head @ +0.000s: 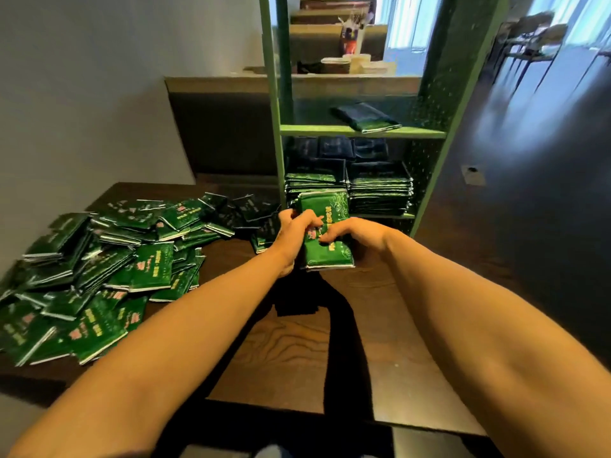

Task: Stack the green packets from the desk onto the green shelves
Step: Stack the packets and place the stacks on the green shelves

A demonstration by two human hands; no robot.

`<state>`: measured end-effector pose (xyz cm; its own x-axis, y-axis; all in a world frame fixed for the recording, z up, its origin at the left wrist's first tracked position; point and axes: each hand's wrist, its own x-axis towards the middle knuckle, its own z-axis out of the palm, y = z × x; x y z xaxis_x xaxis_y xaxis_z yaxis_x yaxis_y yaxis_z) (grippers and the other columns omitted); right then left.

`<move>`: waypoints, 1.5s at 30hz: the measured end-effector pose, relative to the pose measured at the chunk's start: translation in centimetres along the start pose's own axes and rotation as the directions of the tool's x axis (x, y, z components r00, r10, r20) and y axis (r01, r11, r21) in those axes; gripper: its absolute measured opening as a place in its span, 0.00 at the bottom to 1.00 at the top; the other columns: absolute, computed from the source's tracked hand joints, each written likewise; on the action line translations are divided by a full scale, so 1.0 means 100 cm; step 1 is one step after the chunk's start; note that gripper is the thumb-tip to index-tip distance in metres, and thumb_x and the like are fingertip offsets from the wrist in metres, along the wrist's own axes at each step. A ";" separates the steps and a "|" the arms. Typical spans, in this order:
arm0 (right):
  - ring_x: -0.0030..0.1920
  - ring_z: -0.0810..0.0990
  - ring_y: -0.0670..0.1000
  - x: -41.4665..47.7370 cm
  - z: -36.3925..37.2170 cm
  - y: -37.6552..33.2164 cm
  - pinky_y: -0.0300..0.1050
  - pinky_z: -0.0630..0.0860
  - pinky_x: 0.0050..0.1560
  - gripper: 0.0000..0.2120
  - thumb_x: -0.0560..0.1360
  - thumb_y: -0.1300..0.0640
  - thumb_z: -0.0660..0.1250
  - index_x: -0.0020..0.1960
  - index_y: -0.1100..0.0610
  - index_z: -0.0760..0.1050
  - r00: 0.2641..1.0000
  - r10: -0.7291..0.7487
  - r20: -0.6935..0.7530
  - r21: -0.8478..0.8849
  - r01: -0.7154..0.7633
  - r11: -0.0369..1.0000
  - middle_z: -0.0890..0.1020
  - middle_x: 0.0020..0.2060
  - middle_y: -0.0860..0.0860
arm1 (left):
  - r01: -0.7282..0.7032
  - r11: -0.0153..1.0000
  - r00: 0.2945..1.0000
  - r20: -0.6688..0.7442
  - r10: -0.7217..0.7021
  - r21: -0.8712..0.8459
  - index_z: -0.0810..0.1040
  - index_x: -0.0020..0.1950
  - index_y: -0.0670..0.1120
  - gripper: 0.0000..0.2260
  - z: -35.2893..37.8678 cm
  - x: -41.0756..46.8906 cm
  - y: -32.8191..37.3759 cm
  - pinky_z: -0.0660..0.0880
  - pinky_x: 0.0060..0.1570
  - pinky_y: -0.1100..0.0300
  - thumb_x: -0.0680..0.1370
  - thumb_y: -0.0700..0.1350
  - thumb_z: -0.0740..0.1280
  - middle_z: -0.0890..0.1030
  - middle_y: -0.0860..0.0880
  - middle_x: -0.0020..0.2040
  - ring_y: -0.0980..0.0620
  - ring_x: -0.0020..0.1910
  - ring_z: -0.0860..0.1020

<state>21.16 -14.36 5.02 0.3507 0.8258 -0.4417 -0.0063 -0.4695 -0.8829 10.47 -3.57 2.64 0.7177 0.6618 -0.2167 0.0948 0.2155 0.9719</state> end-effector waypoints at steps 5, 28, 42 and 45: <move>0.44 0.81 0.48 -0.042 -0.014 -0.056 0.40 0.77 0.49 0.10 0.81 0.64 0.62 0.45 0.58 0.80 1.000 0.028 -0.012 0.057 -0.028 0.998 0.84 0.42 0.51 | -0.083 0.987 0.996 0.032 0.079 0.138 0.64 0.57 0.42 0.26 0.013 -0.027 0.065 0.71 0.53 0.54 0.68 0.51 0.72 0.69 0.51 0.47 0.52 0.48 0.73; 0.45 0.87 0.56 -0.041 -0.129 -0.176 0.49 0.84 0.44 0.22 0.75 0.48 0.72 0.62 0.61 0.78 0.913 -0.083 -0.398 0.159 0.158 0.974 0.86 0.49 0.58 | 0.005 0.942 0.988 -0.147 0.047 0.335 0.69 0.71 0.39 0.32 0.106 0.051 0.214 0.69 0.50 0.52 0.77 0.63 0.62 0.73 0.45 0.58 0.45 0.54 0.73; 0.65 0.78 0.58 -0.006 -0.145 -0.182 0.54 0.72 0.69 0.29 0.79 0.45 0.68 0.74 0.58 0.67 0.894 -0.058 -0.444 -0.011 0.059 0.998 0.79 0.64 0.56 | 0.057 0.897 0.990 -0.143 0.007 0.438 0.67 0.74 0.39 0.24 0.120 0.064 0.220 0.69 0.55 0.54 0.83 0.53 0.53 0.73 0.39 0.68 0.41 0.64 0.73; 0.67 0.77 0.59 -0.001 -0.144 -0.184 0.58 0.71 0.73 0.27 0.81 0.47 0.64 0.75 0.58 0.68 0.885 -0.050 -0.463 0.005 0.059 0.998 0.78 0.67 0.59 | 0.072 0.921 0.988 -0.154 -0.013 0.383 0.64 0.76 0.42 0.25 0.119 0.065 0.223 0.69 0.64 0.52 0.84 0.55 0.51 0.71 0.41 0.71 0.41 0.66 0.71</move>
<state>34.78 -10.28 23.61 0.7443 0.6094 -0.2731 0.0095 -0.4186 -0.9081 25.45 -3.04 24.03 0.6014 0.7618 -0.2409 0.4032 -0.0291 0.9147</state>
